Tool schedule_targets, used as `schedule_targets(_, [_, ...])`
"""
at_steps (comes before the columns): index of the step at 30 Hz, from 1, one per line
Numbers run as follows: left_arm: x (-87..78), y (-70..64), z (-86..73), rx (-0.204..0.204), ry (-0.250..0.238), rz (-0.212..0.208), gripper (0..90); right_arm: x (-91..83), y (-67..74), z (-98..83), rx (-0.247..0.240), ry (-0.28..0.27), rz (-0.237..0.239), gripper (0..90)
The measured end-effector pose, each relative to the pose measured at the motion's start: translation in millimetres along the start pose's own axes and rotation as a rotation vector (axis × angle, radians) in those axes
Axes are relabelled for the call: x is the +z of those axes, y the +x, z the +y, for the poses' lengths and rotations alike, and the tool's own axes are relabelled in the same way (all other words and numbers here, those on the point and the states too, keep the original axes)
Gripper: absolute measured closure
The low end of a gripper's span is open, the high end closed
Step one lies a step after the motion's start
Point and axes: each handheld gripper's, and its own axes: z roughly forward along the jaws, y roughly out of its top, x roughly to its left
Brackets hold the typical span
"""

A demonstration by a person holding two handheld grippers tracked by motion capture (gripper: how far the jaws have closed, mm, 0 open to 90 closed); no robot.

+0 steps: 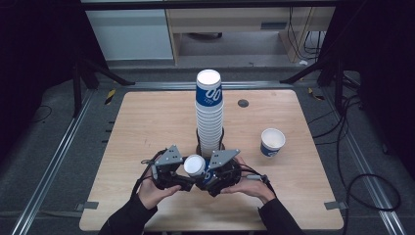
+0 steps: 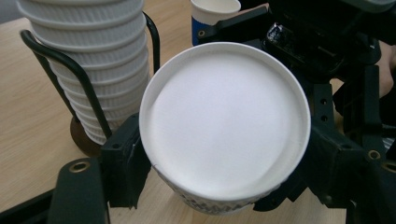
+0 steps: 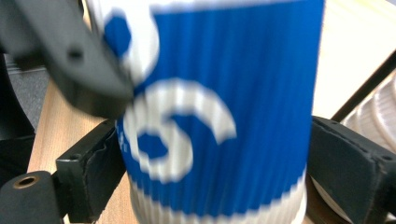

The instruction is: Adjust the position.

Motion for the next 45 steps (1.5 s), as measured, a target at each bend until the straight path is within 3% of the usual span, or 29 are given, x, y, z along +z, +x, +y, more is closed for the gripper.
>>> schedule_targets(10, [-7.9, 3.9, 2.1, -0.013, -0.063, -0.024, 25.6, -7.2, -5.7, -1.2, 0.031, -0.042, 0.011, 8.3])
schedule_targets(14, [-6.2, 3.1, 1.7, -0.002, -0.055, -0.020, 25.5, -3.8, -5.0, -2.3, 0.032, -0.037, 0.026, 13.0])
schedule_targets(25, [-5.3, 5.7, 0.4, -0.028, -0.044, -0.043, 24.8, -4.6, -5.9, -3.6, 0.031, -0.022, 0.033, 16.1])
schedule_targets(34, [-5.8, 6.0, 1.0, -0.030, -0.005, -0.042, 22.3, -6.7, -5.2, -3.6, -0.007, 0.015, 0.010, 16.3])
schedule_targets(38, [1.2, 3.6, -1.3, -0.022, 0.044, -0.044, 21.5, -2.6, -1.7, -3.4, -0.032, 0.053, 0.003, 16.0])
schedule_targets(45, [7.3, 1.1, -4.4, -0.013, 0.076, -0.016, 23.0, 3.5, 1.7, -3.7, -0.054, 0.089, 0.001, 15.6])
